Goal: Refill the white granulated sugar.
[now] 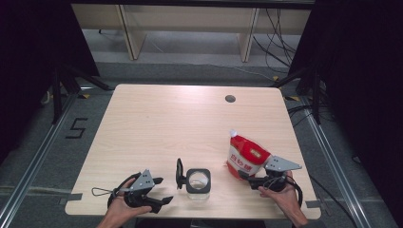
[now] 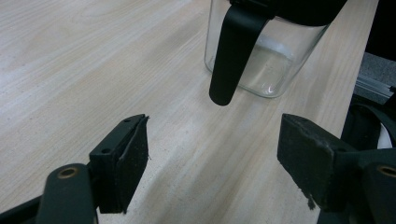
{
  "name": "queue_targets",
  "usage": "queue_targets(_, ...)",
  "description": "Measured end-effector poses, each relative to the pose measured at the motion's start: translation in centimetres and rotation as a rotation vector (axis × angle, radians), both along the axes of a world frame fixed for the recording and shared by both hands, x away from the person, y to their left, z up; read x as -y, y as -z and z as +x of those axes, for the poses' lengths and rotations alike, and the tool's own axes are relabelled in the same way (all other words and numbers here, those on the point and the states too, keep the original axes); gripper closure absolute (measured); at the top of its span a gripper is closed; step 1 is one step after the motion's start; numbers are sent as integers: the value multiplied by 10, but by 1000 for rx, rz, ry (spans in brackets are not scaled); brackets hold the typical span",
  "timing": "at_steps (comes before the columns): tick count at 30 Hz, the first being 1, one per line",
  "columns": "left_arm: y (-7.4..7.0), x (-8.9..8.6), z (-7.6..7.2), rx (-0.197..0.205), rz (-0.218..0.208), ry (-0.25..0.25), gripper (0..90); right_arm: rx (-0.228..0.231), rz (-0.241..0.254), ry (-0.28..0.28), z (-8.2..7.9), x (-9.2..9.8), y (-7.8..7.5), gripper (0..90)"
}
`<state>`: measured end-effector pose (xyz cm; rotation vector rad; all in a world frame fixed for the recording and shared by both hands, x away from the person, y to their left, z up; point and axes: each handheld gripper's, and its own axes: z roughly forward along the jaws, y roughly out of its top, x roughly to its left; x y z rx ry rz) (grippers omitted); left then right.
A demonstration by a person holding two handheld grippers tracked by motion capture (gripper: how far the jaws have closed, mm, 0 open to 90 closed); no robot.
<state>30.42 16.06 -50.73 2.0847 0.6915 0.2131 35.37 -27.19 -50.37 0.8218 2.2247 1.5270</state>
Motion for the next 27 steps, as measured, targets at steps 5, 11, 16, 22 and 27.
queue_targets(5, 0, 1, 0, 10, -2, 1, 245, 16, -11, -3, 3, -1, 1, 284)
queue_targets(11, -1, -1, 0, 19, 22, 15, 254, -21, 24, 10, 7, -4, 6, 305)
queue_targets(16, -1, 1, -1, 7, -8, 13, 254, 1, 19, -12, 12, -5, 8, 315)
queue_targets(22, -1, 1, -2, 12, -6, 4, 255, -17, 26, 8, 13, -9, 11, 304)
queue_targets(27, -1, 1, -1, 14, 6, 13, 255, 35, 32, 1, 18, -9, 12, 301)
